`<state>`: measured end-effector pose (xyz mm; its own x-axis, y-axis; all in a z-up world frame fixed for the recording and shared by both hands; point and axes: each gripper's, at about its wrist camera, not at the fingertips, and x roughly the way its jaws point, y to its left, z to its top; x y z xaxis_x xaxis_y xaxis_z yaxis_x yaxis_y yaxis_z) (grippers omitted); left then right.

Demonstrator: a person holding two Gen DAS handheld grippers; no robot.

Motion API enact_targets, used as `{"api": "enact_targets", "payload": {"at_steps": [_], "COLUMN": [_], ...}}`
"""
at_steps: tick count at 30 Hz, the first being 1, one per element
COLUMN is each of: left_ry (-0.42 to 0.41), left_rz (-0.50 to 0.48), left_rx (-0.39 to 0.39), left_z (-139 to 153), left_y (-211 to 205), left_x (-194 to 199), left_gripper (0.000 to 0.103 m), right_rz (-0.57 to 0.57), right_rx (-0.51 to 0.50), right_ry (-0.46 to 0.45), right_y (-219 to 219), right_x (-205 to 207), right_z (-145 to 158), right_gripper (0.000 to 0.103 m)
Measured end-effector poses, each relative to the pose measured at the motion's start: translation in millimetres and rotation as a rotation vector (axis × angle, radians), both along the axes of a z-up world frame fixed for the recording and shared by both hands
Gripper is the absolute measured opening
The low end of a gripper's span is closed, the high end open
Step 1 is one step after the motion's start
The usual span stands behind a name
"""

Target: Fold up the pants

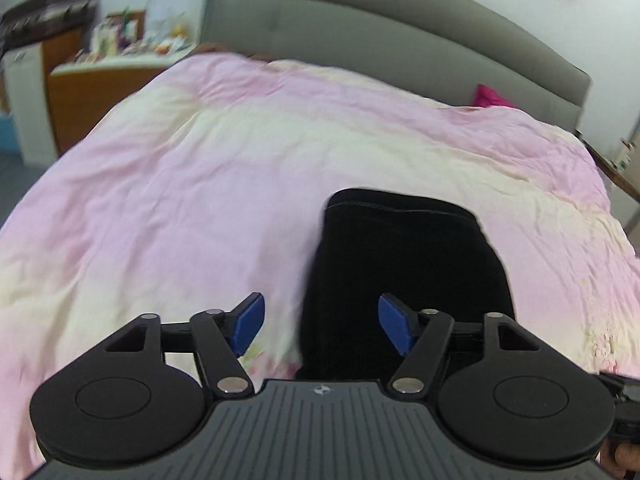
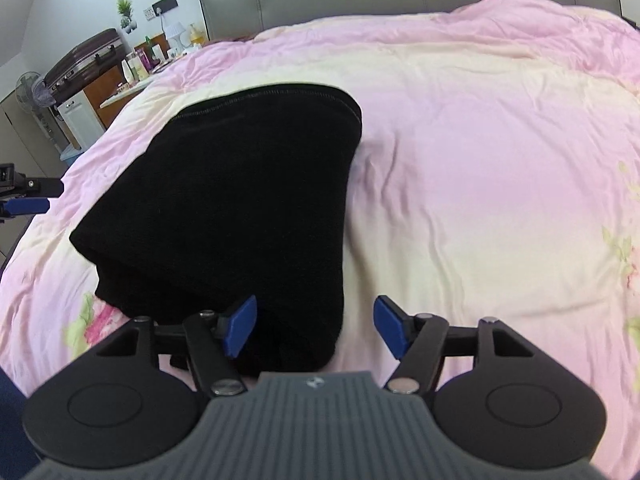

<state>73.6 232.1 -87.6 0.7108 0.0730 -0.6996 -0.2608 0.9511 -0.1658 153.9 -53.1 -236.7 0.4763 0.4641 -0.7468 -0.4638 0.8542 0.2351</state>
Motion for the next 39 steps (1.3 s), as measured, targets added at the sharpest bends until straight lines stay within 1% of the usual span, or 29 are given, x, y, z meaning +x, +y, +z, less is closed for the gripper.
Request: {"api": "enact_targets", "payload": {"at_steps": [3, 4, 5, 7, 8, 9, 11, 12, 16, 19, 22, 24, 25, 28, 30, 31, 34, 35, 37, 39], "left_ry": [0.02, 0.036, 0.055, 0.116, 0.154, 0.186, 0.226, 0.238, 0.235, 0.23, 0.236, 0.246, 0.25, 0.263, 0.288, 0.295, 0.304, 0.308, 0.309, 0.312], "left_rz": [-0.086, -0.096, -0.095, -0.093, -0.097, -0.099, -0.1, -0.11, -0.119, -0.133, -0.152, -0.164, -0.167, -0.185, -0.181, -0.186, -0.194, -0.191, -0.198, -0.218], "left_rx": [0.079, 0.081, 0.056, -0.049, -0.101, -0.14, -0.18, -0.211, -0.362, -0.411, -0.429, -0.444, -0.453, -0.501, -0.523, -0.544, -0.681, -0.712, -0.75, -0.764], "left_z": [1.1, -3.7, -8.6, -23.3, -32.3, -40.2, -54.2, -59.8, -74.9, -81.8, -88.4, -93.2, -95.4, -104.9, -113.7, -119.0, -138.8, -143.9, -150.5, -152.5], "left_y": [-21.7, -23.1, -18.9, -2.8, 6.0, 13.5, 26.4, 32.8, 51.0, 55.3, 57.1, 59.3, 60.6, 64.7, 68.2, 70.0, 78.9, 81.2, 83.6, 82.6], "left_x": [25.0, 33.4, 41.1, 53.4, 58.7, 61.6, 66.0, 66.1, 66.7, 70.2, 76.3, 80.4, 82.2, 87.6, 91.1, 92.6, 96.8, 97.3, 98.9, 102.0], "left_gripper": [0.084, 0.084, 0.084, 0.086, 0.086, 0.086, 0.086, 0.088, 0.09, 0.091, 0.096, 0.102, 0.102, 0.103, 0.103, 0.103, 0.103, 0.103, 0.103, 0.103], "right_rz": [-0.008, -0.01, -0.009, 0.0, 0.002, 0.004, 0.006, 0.008, 0.018, 0.016, 0.026, 0.045, 0.054, 0.076, 0.081, 0.083, 0.104, 0.114, 0.128, 0.138], "right_rx": [0.015, 0.023, 0.039, 0.094, 0.121, 0.15, 0.197, 0.213, 0.253, 0.252, 0.254, 0.251, 0.249, 0.268, 0.293, 0.312, 0.383, 0.405, 0.458, 0.519], "right_ry": [-0.022, -0.02, -0.014, 0.01, 0.024, 0.037, 0.073, 0.096, 0.169, 0.192, 0.212, 0.22, 0.223, 0.242, 0.269, 0.29, 0.384, 0.416, 0.479, 0.545], "right_y": [7.5, 9.0, 9.3, 6.9, 4.9, 2.4, -3.2, -5.5, -10.2, -7.8, -2.0, 3.3, 5.6, 9.8, 11.0, 11.0, 12.4, 13.9, 16.3, 18.4], "right_x": [10.5, 15.5, 20.3, 30.7, 36.3, 42.6, 56.4, 63.8, 89.3, 99.6, 106.0, 108.7, 109.3, 113.6, 119.5, 123.6, 137.8, 141.6, 150.4, 158.3], "right_z": [3.0, 3.5, 4.0, 3.7, 3.5, 2.9, -0.3, -1.8, -10.5, -15.7, -21.6, -26.4, -28.4, -36.5, -42.5, -45.9, -59.9, -64.9, -76.9, -88.8], "right_gripper": [0.066, 0.066, 0.066, 0.067, 0.071, 0.078, 0.082, 0.082, 0.082, 0.082, 0.082, 0.082, 0.083, 0.089, 0.093, 0.094, 0.098, 0.098, 0.098, 0.098]}}
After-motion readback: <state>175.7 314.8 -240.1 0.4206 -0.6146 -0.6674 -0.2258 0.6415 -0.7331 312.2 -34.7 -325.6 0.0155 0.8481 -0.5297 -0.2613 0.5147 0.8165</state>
